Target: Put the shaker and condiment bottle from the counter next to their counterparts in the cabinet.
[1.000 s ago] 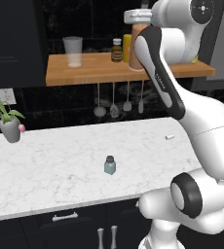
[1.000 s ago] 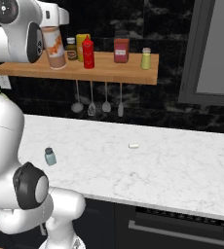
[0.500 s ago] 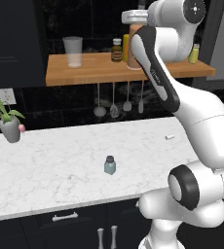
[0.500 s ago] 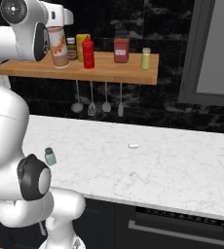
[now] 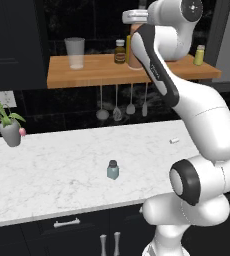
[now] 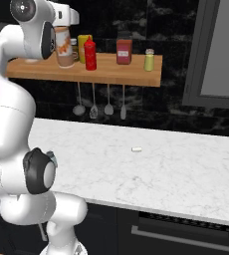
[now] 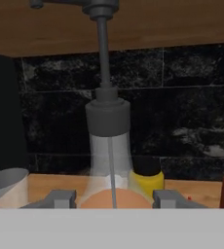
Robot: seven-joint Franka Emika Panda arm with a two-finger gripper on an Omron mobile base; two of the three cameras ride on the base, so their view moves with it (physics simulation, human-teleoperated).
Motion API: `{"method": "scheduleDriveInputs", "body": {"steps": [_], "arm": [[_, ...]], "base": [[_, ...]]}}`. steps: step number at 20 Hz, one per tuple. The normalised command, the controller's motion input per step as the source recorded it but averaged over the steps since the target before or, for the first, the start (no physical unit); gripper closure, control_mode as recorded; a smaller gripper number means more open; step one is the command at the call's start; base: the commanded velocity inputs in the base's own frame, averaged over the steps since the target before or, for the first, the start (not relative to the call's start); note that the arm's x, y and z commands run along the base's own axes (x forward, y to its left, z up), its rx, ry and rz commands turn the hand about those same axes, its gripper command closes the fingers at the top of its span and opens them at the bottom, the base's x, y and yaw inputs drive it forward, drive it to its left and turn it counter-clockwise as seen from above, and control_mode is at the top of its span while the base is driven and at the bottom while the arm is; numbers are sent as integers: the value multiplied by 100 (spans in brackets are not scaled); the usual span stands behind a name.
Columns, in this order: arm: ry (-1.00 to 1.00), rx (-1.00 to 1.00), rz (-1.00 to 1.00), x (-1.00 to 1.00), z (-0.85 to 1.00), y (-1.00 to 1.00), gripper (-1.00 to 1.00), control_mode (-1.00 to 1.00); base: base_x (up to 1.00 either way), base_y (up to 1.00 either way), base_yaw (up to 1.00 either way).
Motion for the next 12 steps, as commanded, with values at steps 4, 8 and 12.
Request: {"method": "scheduleDriveInputs", "body": {"steps": [4, 8, 12], "arm": [[1, 0, 0, 19, -1, -6, 100, -100], [2, 0, 0, 17, 0, -4, 100, -100], [8, 0, 0, 15, 0, 0, 100, -100]], "base": [[0, 0, 0], [0, 0, 0], [0, 0, 0]]}}
